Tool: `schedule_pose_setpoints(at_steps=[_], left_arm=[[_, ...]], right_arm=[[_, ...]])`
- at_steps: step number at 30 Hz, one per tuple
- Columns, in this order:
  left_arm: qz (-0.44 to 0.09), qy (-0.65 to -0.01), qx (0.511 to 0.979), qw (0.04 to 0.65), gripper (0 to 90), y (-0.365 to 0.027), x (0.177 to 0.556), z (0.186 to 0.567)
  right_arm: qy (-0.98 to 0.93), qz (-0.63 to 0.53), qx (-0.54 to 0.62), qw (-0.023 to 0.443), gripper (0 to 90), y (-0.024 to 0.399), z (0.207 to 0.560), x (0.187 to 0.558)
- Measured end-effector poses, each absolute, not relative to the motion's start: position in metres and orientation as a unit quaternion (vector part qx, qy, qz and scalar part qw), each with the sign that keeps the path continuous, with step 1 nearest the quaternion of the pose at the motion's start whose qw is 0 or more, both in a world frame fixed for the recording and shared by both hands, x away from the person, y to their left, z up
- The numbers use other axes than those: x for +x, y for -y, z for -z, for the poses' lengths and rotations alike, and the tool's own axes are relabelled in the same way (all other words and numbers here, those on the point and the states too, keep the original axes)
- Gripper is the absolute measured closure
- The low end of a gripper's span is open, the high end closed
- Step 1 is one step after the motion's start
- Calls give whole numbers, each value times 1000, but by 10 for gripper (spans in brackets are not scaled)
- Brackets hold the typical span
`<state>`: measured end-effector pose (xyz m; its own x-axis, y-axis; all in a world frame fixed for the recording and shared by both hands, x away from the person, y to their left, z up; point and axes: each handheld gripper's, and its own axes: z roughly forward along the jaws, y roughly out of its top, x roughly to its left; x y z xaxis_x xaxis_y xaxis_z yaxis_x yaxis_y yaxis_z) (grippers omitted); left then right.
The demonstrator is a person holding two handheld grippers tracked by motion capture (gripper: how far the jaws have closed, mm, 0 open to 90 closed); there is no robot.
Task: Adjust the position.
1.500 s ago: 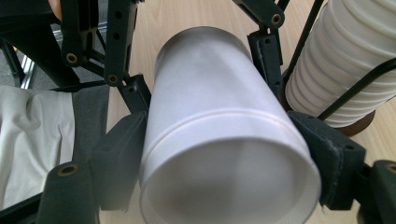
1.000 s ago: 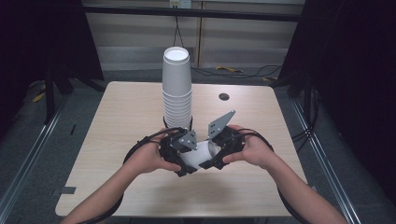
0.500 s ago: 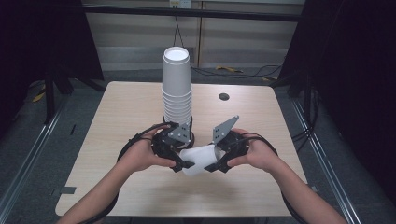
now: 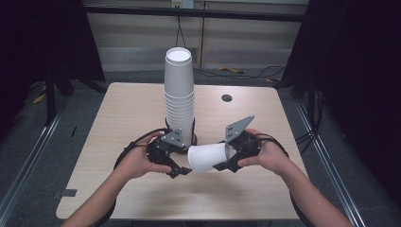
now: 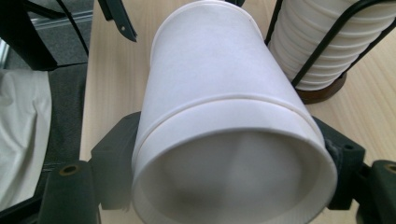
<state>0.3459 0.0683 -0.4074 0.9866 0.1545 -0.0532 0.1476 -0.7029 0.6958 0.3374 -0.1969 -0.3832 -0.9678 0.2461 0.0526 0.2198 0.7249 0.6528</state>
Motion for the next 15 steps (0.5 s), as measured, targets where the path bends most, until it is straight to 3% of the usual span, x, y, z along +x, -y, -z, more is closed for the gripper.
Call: schedule_pose_setpoints(at_steps=[15], left_arm=[[22, -109, 907, 407, 157, -68, 346, 432]], right_arm=[[-923, -365, 124, 19, 231, 197, 381, 338]])
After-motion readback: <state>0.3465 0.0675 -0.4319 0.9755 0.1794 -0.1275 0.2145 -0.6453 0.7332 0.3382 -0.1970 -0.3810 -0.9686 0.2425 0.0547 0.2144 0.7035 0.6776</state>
